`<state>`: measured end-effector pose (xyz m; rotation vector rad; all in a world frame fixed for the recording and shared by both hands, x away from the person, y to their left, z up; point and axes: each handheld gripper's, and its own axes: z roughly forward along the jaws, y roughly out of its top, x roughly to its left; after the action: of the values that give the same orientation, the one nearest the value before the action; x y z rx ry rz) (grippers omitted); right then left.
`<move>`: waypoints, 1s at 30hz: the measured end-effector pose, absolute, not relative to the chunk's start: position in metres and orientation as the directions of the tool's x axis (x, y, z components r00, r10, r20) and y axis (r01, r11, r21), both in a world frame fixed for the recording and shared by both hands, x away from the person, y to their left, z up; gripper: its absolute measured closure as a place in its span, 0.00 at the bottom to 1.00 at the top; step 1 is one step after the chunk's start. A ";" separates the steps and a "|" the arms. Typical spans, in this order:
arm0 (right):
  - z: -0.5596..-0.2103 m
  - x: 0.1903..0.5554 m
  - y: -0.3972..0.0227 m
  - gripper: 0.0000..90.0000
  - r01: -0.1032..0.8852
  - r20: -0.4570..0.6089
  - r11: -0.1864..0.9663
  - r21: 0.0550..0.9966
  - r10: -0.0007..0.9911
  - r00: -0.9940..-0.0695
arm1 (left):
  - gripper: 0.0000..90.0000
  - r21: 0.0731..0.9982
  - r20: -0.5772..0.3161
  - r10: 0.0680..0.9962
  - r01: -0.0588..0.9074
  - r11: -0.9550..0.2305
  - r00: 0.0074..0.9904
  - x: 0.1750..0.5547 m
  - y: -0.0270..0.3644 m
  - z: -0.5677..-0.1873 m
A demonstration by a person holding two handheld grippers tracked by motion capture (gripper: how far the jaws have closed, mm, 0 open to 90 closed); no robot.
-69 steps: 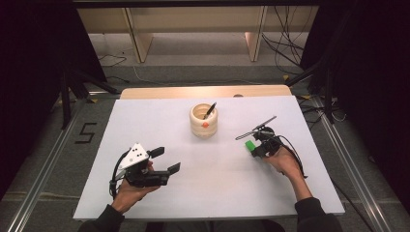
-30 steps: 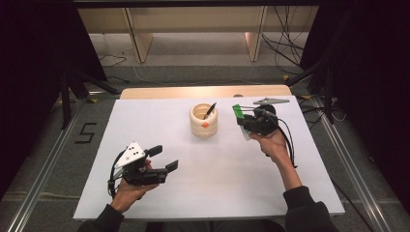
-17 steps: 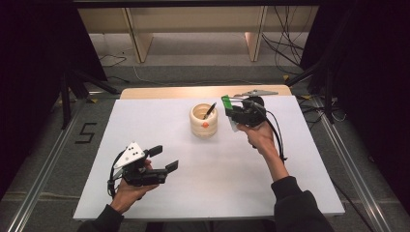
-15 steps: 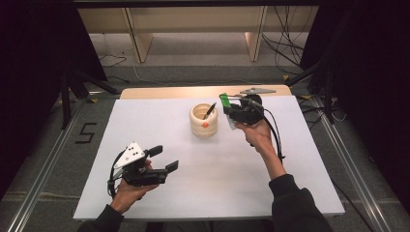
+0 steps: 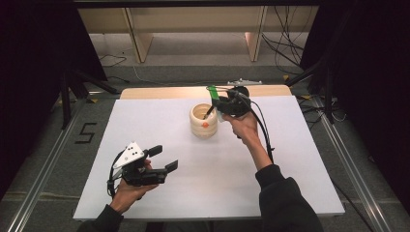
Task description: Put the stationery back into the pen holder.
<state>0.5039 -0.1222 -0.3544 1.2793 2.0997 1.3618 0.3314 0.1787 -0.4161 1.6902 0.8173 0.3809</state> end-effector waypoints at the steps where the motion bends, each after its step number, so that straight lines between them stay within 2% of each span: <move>1: -0.355 0.505 -0.120 0.75 0.501 0.183 0.141 0.854 0.819 -0.543 | 0.20 0.944 -0.166 0.691 0.316 -0.095 0.704 0.331 0.179 -0.416; 30: -0.369 0.536 -0.067 0.74 0.508 0.134 0.190 0.840 0.834 -0.535 | 0.20 0.948 -0.163 0.694 0.307 -0.088 0.701 0.330 0.179 -0.415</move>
<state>0.5362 -0.0667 -0.3693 1.2635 2.1192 1.2789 0.3298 0.1792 -0.4145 1.6799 0.8152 0.3909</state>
